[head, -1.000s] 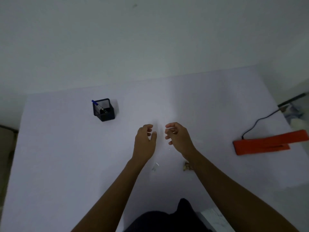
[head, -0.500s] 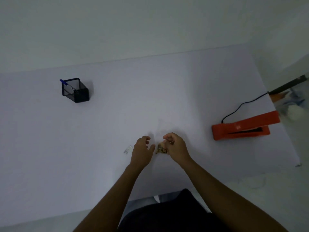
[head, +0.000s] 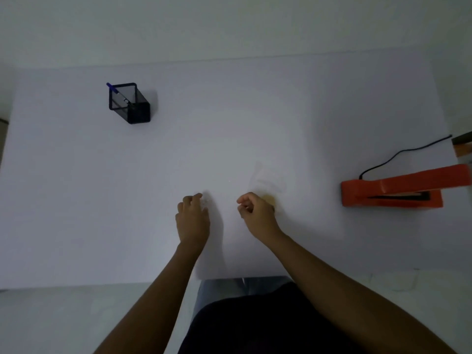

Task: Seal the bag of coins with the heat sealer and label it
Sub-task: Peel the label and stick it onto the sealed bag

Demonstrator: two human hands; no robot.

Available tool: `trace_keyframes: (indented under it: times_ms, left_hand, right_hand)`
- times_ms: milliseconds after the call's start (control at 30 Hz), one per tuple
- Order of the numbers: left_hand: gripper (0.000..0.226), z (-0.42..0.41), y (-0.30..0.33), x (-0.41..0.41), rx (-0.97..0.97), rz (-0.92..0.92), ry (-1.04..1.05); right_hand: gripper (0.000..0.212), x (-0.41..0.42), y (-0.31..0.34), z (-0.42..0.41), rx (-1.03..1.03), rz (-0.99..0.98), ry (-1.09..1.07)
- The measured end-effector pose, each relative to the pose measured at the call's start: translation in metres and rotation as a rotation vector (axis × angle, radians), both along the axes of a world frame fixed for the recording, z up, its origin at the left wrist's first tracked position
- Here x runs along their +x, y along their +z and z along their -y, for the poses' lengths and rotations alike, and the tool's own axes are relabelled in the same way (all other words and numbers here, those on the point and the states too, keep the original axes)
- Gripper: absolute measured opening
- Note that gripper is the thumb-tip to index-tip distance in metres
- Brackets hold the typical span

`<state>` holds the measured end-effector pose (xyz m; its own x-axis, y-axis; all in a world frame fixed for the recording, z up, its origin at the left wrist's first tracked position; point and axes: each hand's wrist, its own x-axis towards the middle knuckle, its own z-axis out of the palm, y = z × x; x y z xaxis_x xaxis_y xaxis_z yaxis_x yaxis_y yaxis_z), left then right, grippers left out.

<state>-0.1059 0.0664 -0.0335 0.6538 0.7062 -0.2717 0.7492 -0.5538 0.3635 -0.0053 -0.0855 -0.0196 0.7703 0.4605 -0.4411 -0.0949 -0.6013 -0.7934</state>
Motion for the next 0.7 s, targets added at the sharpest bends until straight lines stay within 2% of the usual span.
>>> trace_keyframes:
  times_ms: [167,300,500,700]
  left_hand:
    - [0.03,-0.011,-0.002,-0.017,0.017,0.012,0.012]
    - [0.023,-0.014,-0.003,-0.021,0.028,0.061,0.031]
    - [0.02,-0.018,-0.004,-0.02,0.003,0.086,0.036]
    - [0.019,-0.02,-0.006,-0.019,-0.042,0.097,0.082]
  right_hand:
    - [0.01,-0.008,-0.006,-0.028,-0.008,0.0,0.112]
    - [0.019,-0.014,-0.016,-0.052,-0.061,0.018,0.169]
    - [0.029,-0.019,-0.026,-0.08,-0.14,0.006,0.17]
    - [0.024,-0.023,-0.03,-0.091,-0.151,0.037,0.129]
